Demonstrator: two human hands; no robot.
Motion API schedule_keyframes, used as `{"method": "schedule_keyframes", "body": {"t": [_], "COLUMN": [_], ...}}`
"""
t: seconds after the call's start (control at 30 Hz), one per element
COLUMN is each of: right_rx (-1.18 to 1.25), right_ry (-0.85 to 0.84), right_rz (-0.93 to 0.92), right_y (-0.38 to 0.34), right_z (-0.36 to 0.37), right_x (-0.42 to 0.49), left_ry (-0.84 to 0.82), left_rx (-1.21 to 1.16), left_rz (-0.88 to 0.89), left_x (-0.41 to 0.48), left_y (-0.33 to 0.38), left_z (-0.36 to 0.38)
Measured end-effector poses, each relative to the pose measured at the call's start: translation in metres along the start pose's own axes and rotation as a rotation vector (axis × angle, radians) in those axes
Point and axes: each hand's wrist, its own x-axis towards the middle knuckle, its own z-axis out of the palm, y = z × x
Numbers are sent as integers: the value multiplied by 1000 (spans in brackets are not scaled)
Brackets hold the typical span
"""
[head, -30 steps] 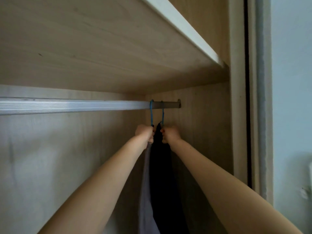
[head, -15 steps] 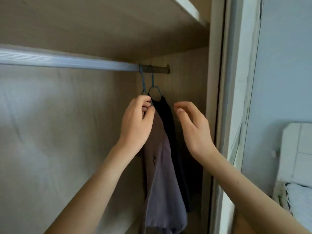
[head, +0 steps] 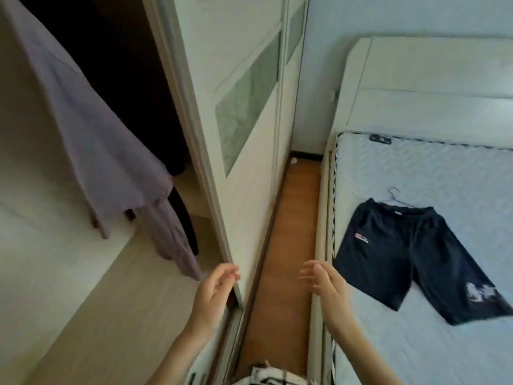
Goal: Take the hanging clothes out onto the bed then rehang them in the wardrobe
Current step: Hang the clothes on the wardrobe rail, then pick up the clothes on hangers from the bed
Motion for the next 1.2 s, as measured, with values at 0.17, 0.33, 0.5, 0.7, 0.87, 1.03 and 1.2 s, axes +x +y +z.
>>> {"method": "schedule_keyframes", "body": {"t": [0.17,0.33,0.5,0.7,0.87,1.03,1.2], "right_rx": [114,125,74,82,135,231,287], "right_ry": [222,374,413,414,431,481,551], "right_rz": [473,528,468,456,450,509,499], "right_y": [93,120,107,96,99,86,72], "right_z": [-73,-138,-163,-166,-164,-170,-193], "right_x": [-28,-23,19,112,211,304,369], "left_ry": [-70,-130,-194,-186,-250,-291,-346], "left_rx": [57,72,134,168,226,208,193], "left_rz": [-338,-388,-363,-397,-407,-314,-231], "left_x": [-23,5,44,109,204,340,464], "left_y": [-87,-88,-74,-70,-68,-25,26], "left_z": [51,93,116,127,149,191,243]}}
